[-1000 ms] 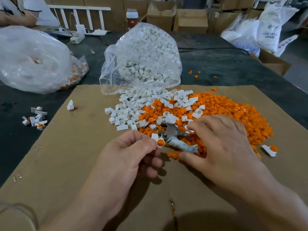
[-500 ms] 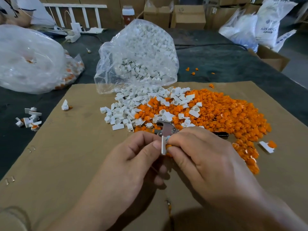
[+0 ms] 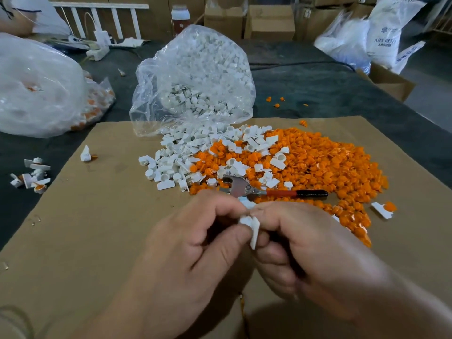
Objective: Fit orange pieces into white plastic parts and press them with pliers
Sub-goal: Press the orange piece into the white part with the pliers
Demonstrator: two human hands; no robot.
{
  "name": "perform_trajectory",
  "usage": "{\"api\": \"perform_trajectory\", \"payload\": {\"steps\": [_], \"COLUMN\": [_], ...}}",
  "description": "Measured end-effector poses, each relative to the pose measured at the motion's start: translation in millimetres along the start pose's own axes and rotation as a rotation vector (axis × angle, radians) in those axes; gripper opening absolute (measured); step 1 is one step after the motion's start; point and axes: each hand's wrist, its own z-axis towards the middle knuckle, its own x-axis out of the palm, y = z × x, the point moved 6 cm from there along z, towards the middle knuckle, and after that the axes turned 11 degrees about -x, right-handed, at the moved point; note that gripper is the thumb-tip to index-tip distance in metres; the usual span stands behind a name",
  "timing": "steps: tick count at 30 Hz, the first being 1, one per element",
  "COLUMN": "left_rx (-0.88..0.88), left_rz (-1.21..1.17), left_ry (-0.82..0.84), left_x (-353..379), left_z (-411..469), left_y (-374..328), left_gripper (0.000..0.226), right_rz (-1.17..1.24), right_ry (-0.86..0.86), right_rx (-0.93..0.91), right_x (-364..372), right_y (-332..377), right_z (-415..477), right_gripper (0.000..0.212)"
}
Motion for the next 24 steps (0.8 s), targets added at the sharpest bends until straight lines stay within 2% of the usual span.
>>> {"api": "perform_trajectory", "payload": {"steps": [1, 3, 4, 5, 7, 9, 10, 12, 14, 18, 21, 24], "left_rx": [-0.101, -0.313, -0.387, -0.435, -0.475, -0.439, -0.388, -0.261, -0.246, -0.437, -0.505, -0.614], "left_rz": [-0.107, -0.425, -0.562, -0.648, -0.707, -0.660, -0.595, -0.413, -0.392, -0.645, -0.770, -1.014], "left_ry": [0.010, 0.070, 0.100, 0.125, 0.166, 0.181, 0.171, 0.133, 0.111, 0.133, 0.122, -0.064], "left_x": [0.2, 4.3, 7.5, 9.9, 13.7, 12.8, 10.4, 5.5, 5.9, 13.3, 14.4, -2.3], "left_z": [1.8, 3.7, 4.7, 5.2, 6.0, 5.5, 5.5, 4.1, 4.0, 7.0, 8.5, 13.3], "left_y": [4.3, 18.0, 22.5, 25.0, 27.2, 27.5, 25.8, 19.0, 17.4, 23.4, 27.1, 52.3], "left_gripper": [0.018, 0.021, 0.021, 0.021, 0.022, 0.021, 0.019, 0.018, 0.018, 0.007, 0.005, 0.014], "right_rz": [-0.190, -0.769, -0.978, -1.071, -1.124, -1.110, -1.036, -0.695, -0.511, -0.982, -1.018, -1.069], "right_ry": [-0.032, -0.113, -0.118, -0.102, -0.069, -0.079, -0.084, -0.067, -0.022, -0.058, -0.100, -0.142], "right_rx": [-0.111, -0.437, -0.552, -0.616, -0.692, -0.703, -0.665, -0.496, -0.375, -0.666, -0.675, -0.616], "right_x": [-5.4, -9.4, -7.5, -4.8, -2.1, -0.6, -1.4, -6.0, -8.3, -2.7, -4.3, -9.2], "right_y": [4.4, 25.2, 31.9, 35.0, 35.4, 36.0, 35.0, 27.9, 21.1, 34.7, 36.6, 31.9], "right_z": [-0.3, -3.6, -6.7, -8.3, -9.7, -10.9, -10.5, -6.5, -5.5, -9.4, -8.4, -5.1], "right_gripper": [0.025, 0.027, 0.025, 0.022, 0.019, 0.022, 0.025, 0.028, 0.031, 0.023, 0.022, 0.018]}}
